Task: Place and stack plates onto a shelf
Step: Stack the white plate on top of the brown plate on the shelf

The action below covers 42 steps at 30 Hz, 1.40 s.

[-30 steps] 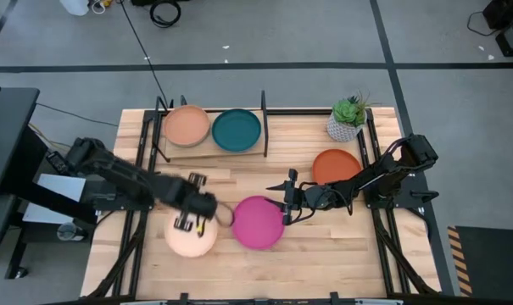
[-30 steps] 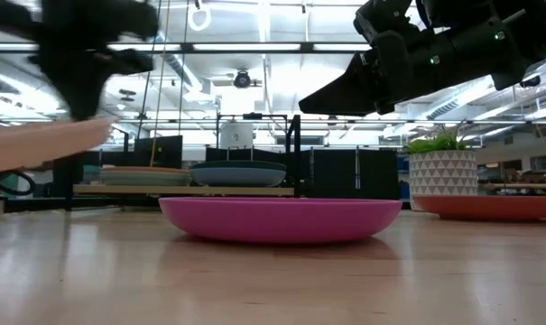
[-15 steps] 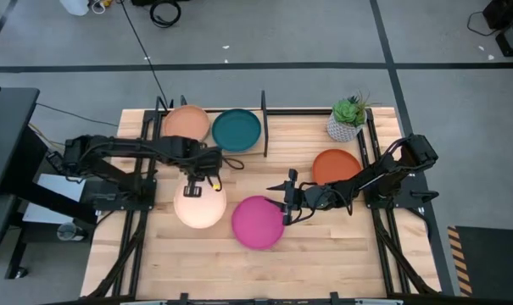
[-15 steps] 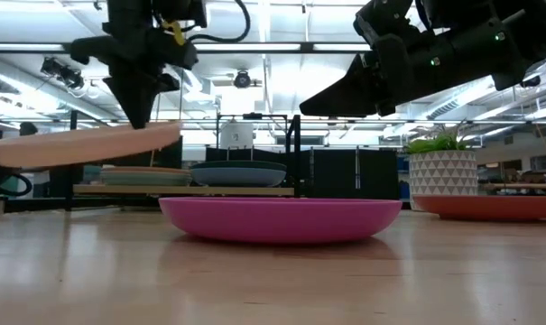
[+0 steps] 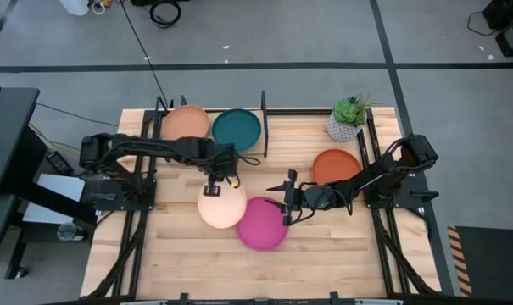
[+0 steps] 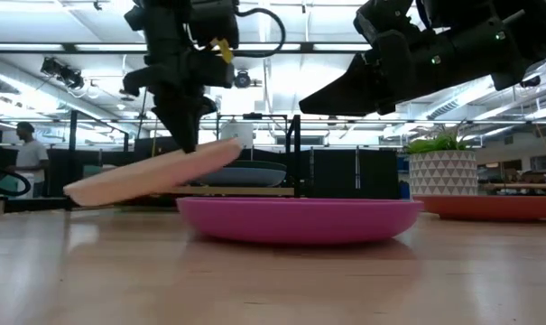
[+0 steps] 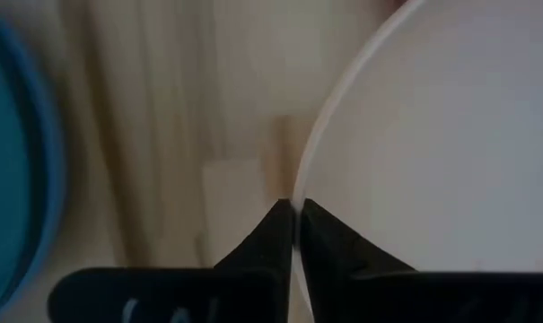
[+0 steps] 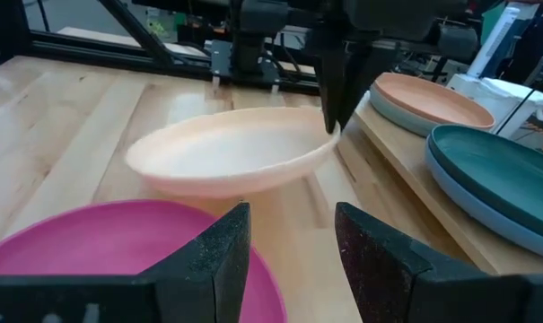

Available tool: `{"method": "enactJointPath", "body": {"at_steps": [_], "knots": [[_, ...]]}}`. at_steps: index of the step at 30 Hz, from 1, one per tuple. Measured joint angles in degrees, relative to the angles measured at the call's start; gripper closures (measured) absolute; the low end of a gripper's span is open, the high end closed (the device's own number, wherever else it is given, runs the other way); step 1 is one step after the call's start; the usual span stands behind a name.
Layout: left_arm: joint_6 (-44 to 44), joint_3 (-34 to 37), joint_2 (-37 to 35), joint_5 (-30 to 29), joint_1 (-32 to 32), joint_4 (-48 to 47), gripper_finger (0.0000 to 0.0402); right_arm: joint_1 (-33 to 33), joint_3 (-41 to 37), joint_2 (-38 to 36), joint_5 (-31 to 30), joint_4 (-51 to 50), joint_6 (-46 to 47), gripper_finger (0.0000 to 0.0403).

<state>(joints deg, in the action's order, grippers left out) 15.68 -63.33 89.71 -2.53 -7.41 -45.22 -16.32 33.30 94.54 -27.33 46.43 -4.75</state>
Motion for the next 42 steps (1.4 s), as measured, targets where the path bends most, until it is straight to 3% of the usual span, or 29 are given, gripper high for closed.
{"method": "enactJointPath", "body": {"at_steps": [5, 16, 21, 30, 42], "knots": [[-3.7, 0.0, 0.3, -0.9, -0.6, 0.0, 0.0371, 0.0, 0.0, 0.0, 0.1, -0.2, 0.0, 0.0232], [-9.5, -0.4, 0.1, -0.6, 2.1, -3.4, 0.0255, 0.0, 0.0, 0.0, 0.1, -0.3, 0.0, 0.0232], [-22.6, -0.4, 0.3, 4.7, 8.6, -2.8, 0.0249, 0.0, 0.0, 0.0, 0.1, -0.3, 0.1, 0.0232], [-42.7, 1.1, 6.1, -1.2, 21.8, -0.5, 0.0249, 0.0, 0.0, 0.0, 0.1, -0.1, 0.5, 0.0232], [-50.6, 1.1, 11.4, -9.4, 28.4, -1.3, 0.0249, 0.0, 0.0, 0.0, 0.1, 0.3, 0.3, 0.0232]]}}
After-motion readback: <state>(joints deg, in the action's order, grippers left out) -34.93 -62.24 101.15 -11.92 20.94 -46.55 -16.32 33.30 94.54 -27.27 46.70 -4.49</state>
